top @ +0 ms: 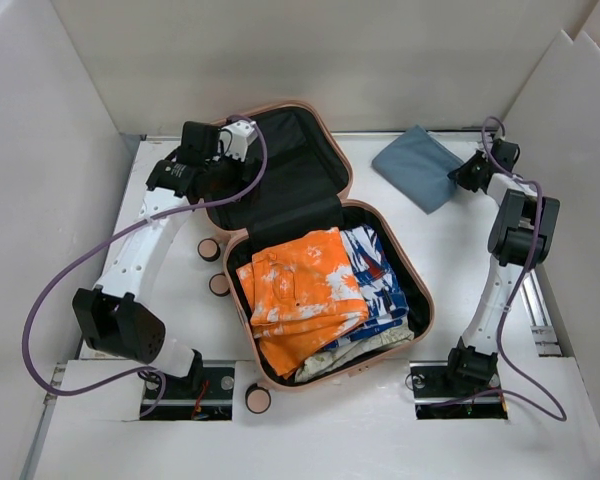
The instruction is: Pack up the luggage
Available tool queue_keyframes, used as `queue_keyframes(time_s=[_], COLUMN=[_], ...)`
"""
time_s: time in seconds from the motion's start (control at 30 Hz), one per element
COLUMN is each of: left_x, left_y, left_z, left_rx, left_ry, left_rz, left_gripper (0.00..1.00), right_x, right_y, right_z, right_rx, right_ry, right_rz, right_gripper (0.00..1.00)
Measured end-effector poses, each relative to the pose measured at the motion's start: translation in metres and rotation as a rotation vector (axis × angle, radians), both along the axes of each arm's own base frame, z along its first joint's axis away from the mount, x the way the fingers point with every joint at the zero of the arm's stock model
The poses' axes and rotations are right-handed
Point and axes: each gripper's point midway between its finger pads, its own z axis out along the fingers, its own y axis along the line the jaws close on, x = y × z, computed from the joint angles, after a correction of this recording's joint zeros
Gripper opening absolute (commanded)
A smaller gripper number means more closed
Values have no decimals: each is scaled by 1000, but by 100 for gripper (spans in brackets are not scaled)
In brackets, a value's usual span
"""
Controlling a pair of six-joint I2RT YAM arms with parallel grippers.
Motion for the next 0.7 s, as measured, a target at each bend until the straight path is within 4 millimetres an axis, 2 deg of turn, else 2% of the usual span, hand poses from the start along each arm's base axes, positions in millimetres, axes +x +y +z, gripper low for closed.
queue_keyframes(time_s=[0.17,0.27,0.33,0.57,0.7], left_x=[1,1,2,4,-6], left_y=[0,0,0,1,3], left_z=[0,0,1,8,13], left_rx=[-2,-2,-4,-11,-18], left_ry=[1,-1,-7,-47,-67], left_rz=[0,1,2,6,9], left_gripper=[84,84,84,84,84], right_x=[0,-7,-11,-28,-37], right_y=[8,17,27,68,76], right_z=[6,21,42,143,177], right_rx=[16,18,14,-11,8], right_ry=[-31,-40,-64,-218,-271], right_rz=[38,60,79,141,127], right_gripper=[0,0,0,0,0])
